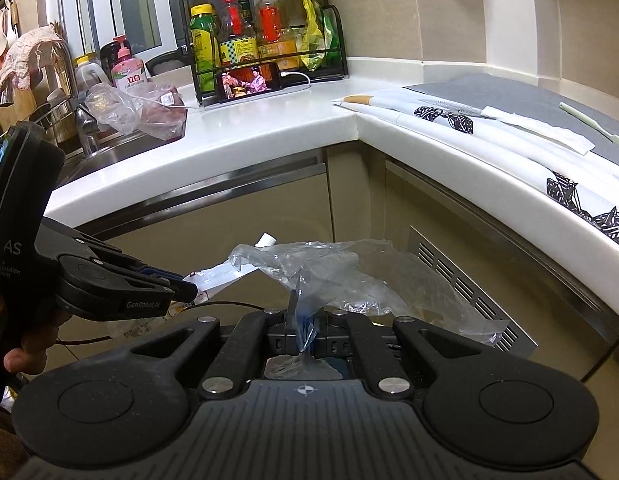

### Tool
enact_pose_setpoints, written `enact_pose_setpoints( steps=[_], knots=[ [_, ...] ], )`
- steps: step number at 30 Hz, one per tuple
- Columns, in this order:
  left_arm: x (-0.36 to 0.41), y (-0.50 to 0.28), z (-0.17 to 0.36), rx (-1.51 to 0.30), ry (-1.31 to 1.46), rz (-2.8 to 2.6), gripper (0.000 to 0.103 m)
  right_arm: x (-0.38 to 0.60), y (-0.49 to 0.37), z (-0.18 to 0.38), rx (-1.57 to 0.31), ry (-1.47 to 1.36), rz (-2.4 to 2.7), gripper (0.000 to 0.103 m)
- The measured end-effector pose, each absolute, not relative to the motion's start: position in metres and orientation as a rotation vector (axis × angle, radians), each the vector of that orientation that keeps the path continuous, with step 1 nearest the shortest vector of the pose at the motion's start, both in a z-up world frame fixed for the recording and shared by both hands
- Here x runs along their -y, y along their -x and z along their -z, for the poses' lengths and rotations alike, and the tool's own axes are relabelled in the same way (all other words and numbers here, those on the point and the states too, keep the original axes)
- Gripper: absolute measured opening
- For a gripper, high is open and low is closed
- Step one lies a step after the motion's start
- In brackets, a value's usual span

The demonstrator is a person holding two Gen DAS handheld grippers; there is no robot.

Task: Collect trash
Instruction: 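Carry the spout pouch and plastic wrap down over the trash bin with both tools, then open the right tool over the bin while the left tool releases the pouch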

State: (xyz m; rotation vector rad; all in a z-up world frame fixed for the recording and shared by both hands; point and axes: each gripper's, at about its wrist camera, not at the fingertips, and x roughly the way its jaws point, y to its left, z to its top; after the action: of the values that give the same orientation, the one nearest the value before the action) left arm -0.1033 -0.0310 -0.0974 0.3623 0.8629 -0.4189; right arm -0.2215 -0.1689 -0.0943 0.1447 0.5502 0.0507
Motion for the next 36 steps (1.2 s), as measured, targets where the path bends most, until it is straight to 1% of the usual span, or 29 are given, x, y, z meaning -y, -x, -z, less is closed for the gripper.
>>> enact_pose_setpoints(
  steps=[14,22,36],
  knots=[
    [0.035,0.095,0.106,-0.902,-0.371,0.405,0.01,0.175,0.215,0.098,-0.58,-0.172,-0.049,0.003],
    [0.039,0.085,0.118,-0.966,-0.376,0.4,0.01,0.177,0.21,0.102,-0.604,-0.195,-0.045,0.003],
    [0.055,0.067,0.144,-1.02,-0.421,0.41,0.01,0.187,0.189,0.125,-0.691,-0.228,-0.04,0.003]
  ],
)
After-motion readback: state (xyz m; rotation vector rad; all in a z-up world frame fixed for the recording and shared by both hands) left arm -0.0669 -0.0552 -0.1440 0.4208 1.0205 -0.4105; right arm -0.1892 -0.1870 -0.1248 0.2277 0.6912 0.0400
